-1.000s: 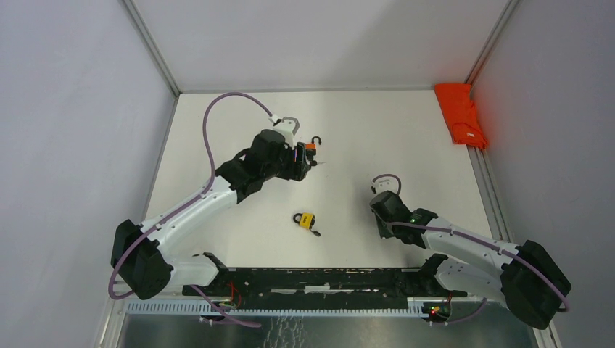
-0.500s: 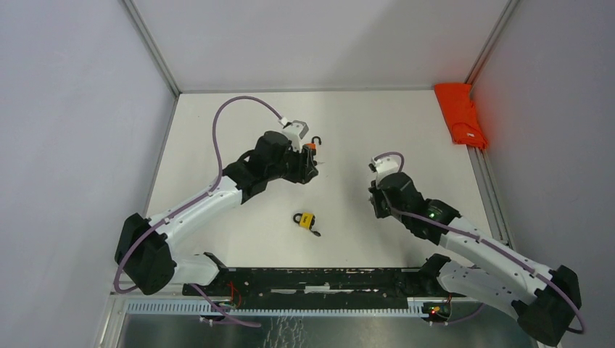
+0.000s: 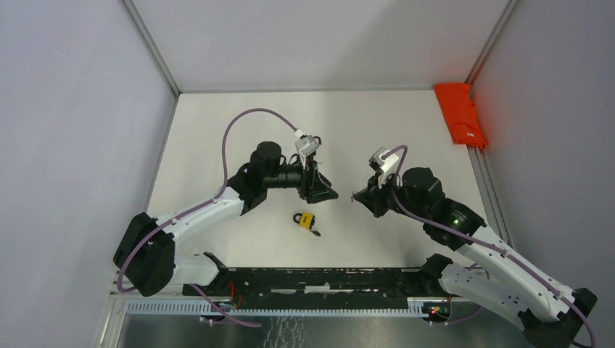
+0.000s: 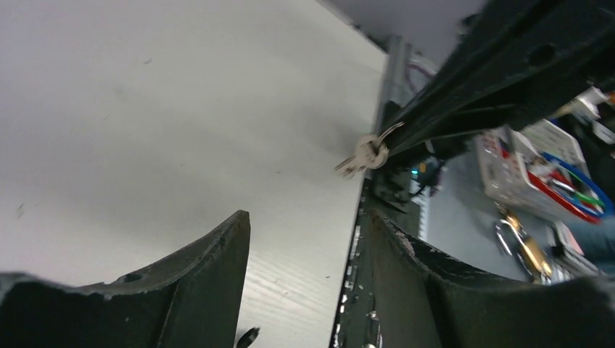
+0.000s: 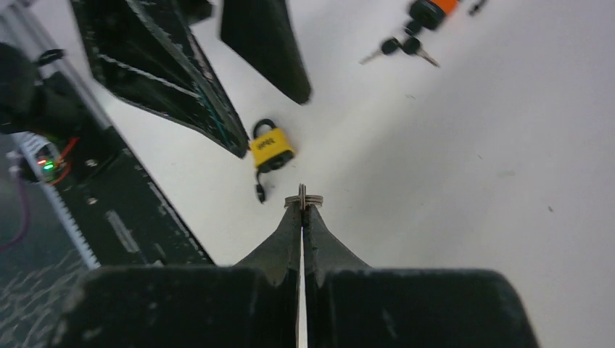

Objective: Unlock with the key

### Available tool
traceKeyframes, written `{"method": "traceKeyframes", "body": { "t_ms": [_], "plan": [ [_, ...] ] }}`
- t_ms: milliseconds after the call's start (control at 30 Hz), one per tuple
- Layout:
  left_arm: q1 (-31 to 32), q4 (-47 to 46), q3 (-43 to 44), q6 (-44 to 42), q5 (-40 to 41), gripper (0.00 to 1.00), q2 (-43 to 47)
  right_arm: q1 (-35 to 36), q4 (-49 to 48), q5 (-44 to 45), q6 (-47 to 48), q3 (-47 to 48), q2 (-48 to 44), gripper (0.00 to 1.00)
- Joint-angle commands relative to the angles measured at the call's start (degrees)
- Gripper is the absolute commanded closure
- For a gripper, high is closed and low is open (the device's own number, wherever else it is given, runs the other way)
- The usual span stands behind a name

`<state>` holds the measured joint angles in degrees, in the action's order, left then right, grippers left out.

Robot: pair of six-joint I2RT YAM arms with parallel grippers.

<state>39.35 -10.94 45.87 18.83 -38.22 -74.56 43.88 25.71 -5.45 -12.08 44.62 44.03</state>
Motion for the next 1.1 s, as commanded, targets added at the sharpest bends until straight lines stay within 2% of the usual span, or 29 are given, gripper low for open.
{"method": "traceKeyframes", "body": {
  "t_ms": [0,167,367,633,700,933,1067],
  "plan": [
    [-0.06,-14.26,-0.15,3.94,-15.30,0.34,0.02,0.33,-6.24,-11.46,2.25,2.26,-1.49,1.00],
    [0.07,-25.39,-2.17,10.39,-22.89,0.34,0.23,0.32,-8.74,-15.85,3.77,1.48,-1.74,1.00],
    [1.59,-26.00,-1.70,10.88,-28.06,0.34,0.84,0.33,-12.91,-20.65,4.55,1.38,-2.62,1.00],
    [3.11,-23.69,-0.73,9.48,-29.06,0.36,0.21,0.29,-15.15,-24.11,5.41,2.40,-1.80,1.00],
    [3.88,-23.46,-0.41,9.35,-29.35,0.42,-0.20,0.32,-15.04,-23.34,5.68,2.57,-1.67,1.00],
    [4.67,-18.67,0.59,6.31,-28.59,0.76,0.09,0.30,-14.24,-22.45,6.26,3.52,-1.88,1.00],
    [4.68,-15.05,1.42,4.04,-27.54,0.83,0.60,0.31,-13.21,-21.72,6.48,3.89,-2.79,1.00]
  ]
}}
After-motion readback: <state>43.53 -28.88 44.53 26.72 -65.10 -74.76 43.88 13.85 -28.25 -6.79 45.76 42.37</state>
